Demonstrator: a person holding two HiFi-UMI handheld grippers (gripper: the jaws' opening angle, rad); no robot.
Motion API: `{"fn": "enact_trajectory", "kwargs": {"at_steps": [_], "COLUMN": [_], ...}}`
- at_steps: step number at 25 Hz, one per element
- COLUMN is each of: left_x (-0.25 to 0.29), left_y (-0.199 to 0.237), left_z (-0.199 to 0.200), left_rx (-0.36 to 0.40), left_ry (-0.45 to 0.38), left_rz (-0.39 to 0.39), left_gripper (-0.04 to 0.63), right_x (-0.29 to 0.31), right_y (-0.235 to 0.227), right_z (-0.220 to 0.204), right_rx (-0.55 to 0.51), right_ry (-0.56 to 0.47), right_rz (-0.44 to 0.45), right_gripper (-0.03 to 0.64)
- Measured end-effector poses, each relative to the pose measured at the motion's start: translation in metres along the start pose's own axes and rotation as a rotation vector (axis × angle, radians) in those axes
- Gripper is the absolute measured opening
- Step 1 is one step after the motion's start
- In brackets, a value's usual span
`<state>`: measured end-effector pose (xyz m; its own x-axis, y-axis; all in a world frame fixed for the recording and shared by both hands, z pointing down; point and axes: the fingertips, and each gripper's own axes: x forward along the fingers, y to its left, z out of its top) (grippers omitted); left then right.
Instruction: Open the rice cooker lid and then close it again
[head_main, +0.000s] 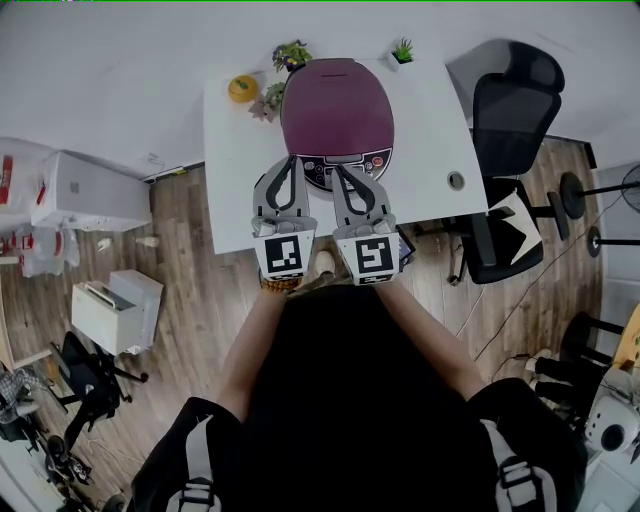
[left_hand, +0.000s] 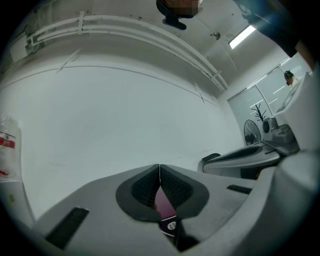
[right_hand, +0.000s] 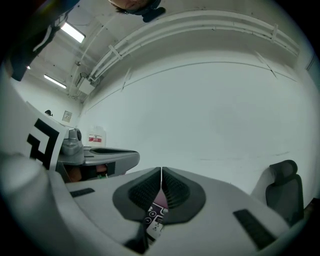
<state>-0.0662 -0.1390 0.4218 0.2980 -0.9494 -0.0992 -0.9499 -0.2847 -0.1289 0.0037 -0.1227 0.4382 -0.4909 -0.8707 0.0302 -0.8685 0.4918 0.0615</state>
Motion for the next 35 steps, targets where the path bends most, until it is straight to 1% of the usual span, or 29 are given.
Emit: {"fn": "enact_trajectory", "kwargs": {"at_steps": [2,6,11,13,22,26,29,35], "left_x": [-0.001,0.000,-0.002,-0.002,0.005,0.006,0.007,0.006], "left_y": [0.000,-0.001,0.001,0.002,0.000,0.002,0.002,0.003], "left_z": [-0.008,-0.012,-0.024,-0.026,-0.030,-0.030,-0.032,-0.036], "left_rx": [0.005,-0.010,0.007,0.009,0.008,0.004,0.005,-0.003], "left_ry": [0.019,0.002,0.061,0.070,0.074,0.075,0.078,0.088], "left_rz": [-0.005,-0.013,-0.024,-0.028,-0.050,-0.047,-0.044,-0.035], "left_gripper": [0.026,0.026,0.026,0.026,0.026,0.026,0.026,0.026], "right_x": [0.000,0.001,0.003,0.004,0.011,0.013,0.014,0.015], "right_y": [0.003,0.009,0.013,0.013,0.009,0.010,0.010,0.011], "right_z": [-0.006,-0.015,-0.019,-0.022,-0.024,-0.026,-0.027,-0.032], "right_rx": [-0.003,-0.007,-0.011,-0.009,-0.003,-0.017,0.001,-0.001], "right_ry": [0.014,0.037,0.054,0.062,0.078,0.076,0.087,0.103], "right_rz": [0.011,0.031,0.049,0.046,0.043,0.056,0.058,0.073], "right_gripper": [0.034,0.034,0.032,0.032,0.029,0.029,0.029,0.029]}}
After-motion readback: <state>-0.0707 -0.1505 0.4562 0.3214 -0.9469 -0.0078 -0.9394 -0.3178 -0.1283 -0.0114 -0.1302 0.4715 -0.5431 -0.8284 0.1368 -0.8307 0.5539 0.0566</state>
